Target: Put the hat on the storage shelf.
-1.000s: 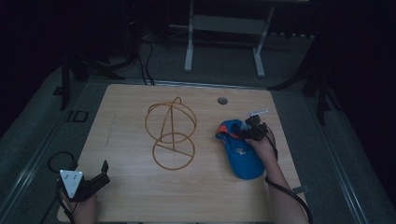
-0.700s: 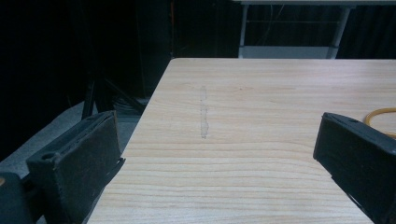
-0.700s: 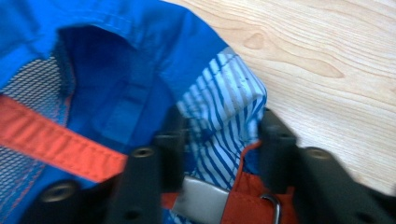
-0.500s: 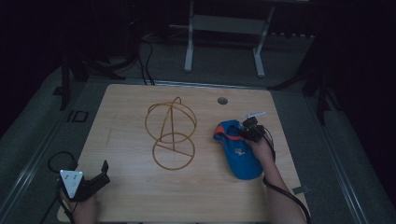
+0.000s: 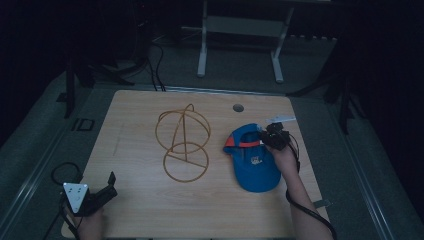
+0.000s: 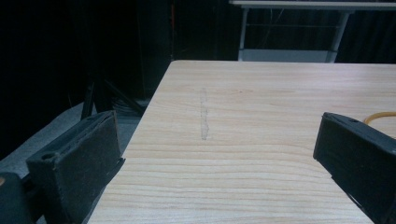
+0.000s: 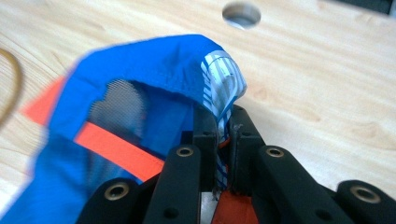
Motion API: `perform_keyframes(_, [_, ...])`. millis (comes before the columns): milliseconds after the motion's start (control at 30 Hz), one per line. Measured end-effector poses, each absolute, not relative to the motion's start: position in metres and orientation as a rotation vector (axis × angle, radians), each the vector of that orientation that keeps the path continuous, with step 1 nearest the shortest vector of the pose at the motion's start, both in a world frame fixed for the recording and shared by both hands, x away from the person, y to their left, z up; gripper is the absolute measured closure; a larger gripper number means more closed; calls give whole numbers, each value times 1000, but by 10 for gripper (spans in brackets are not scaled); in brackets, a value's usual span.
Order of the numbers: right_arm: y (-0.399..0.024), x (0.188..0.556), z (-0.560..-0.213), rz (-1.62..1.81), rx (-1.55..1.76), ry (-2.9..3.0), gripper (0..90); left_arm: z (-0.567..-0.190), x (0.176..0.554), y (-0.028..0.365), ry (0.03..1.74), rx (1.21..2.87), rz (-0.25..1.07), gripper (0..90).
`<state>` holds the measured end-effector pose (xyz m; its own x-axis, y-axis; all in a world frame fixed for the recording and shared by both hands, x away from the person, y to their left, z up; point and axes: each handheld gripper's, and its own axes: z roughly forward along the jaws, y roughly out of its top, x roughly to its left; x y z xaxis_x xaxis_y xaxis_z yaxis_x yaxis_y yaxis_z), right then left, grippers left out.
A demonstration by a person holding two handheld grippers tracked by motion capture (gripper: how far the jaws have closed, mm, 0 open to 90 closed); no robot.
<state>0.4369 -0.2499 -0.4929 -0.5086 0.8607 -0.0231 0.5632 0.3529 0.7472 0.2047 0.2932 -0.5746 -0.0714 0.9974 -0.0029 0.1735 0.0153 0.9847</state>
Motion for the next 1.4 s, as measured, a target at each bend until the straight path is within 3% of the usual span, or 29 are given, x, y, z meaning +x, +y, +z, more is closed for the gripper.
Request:
perform_keyframes(367, [-253,403,-441,1099,1112,2118,843,-574,205,294,1418,1299,1156,11])
perform_keyframes(567, [-259,384,-418,1145,1061,2104,842,-564,199,293,1443,1343,1044,11])
perform_keyframes(733, [-267,373,-410,1169,1035,2105,842,-539,189,291,1396,1362,949,11])
perform_keyframes(900, [-273,363,-405,1169,1024,2095,842,-507,179,281,1310,1377,935,11])
perform_keyframes(1400, [-271,334,-392,1219,961,2100,842,-421,173,206,1025,1512,805,11])
